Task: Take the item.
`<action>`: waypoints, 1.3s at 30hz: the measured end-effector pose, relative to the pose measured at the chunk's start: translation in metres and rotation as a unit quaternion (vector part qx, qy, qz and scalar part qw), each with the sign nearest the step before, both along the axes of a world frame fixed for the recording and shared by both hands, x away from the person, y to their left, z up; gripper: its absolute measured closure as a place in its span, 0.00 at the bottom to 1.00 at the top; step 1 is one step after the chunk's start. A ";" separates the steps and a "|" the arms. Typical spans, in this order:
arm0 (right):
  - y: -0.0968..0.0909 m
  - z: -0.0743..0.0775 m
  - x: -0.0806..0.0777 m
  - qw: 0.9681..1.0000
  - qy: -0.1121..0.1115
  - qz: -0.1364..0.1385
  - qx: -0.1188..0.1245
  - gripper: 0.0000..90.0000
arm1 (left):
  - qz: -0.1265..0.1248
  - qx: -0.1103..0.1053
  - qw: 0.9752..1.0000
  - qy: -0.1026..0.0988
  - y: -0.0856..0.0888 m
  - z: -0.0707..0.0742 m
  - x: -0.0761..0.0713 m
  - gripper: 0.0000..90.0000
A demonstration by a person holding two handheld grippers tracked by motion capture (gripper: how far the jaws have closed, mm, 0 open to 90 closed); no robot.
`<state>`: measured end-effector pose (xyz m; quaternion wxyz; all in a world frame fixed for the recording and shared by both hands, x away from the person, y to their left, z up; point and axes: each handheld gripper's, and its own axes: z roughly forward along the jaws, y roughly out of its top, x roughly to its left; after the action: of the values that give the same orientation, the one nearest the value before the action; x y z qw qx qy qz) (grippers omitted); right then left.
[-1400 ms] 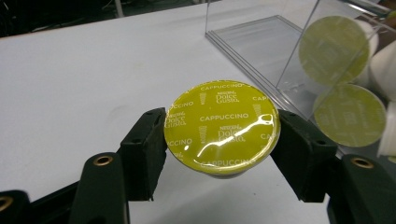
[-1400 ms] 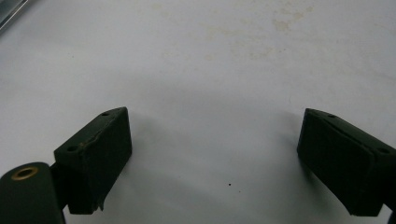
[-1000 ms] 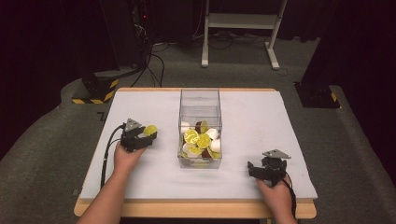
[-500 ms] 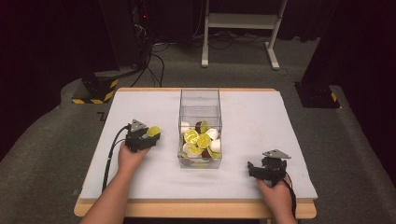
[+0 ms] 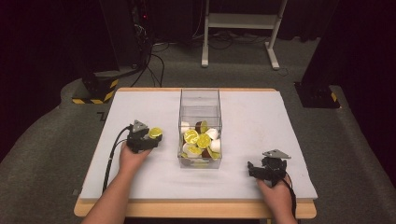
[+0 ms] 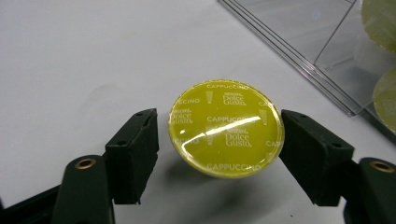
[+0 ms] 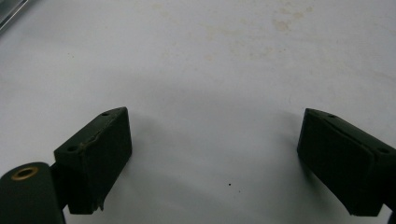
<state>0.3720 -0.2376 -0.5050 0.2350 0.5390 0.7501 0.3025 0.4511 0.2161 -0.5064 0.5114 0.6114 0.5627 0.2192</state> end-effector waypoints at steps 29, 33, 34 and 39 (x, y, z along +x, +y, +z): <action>0.000 0.000 0.000 1.000 0.000 0.000 0.000 0.11 | -0.024 -0.047 0.999 -0.004 0.014 0.032 -0.037 0.24; 0.000 0.000 0.000 1.000 0.000 0.000 0.000 0.11 | -0.025 -0.047 0.999 -0.004 0.020 0.032 -0.046 0.24; 0.000 0.000 0.000 1.000 0.001 -0.001 0.000 0.11 | -0.023 -0.050 0.998 -0.004 0.021 0.032 -0.049 0.23; 0.000 0.000 0.000 1.000 0.000 0.000 0.000 0.11 | -0.032 -0.049 0.998 0.004 0.030 0.027 -0.064 0.22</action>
<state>0.3719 -0.2375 -0.5050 0.2352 0.5393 0.7501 0.3020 0.3871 0.2465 -0.4795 0.5455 0.6040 0.5549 0.1721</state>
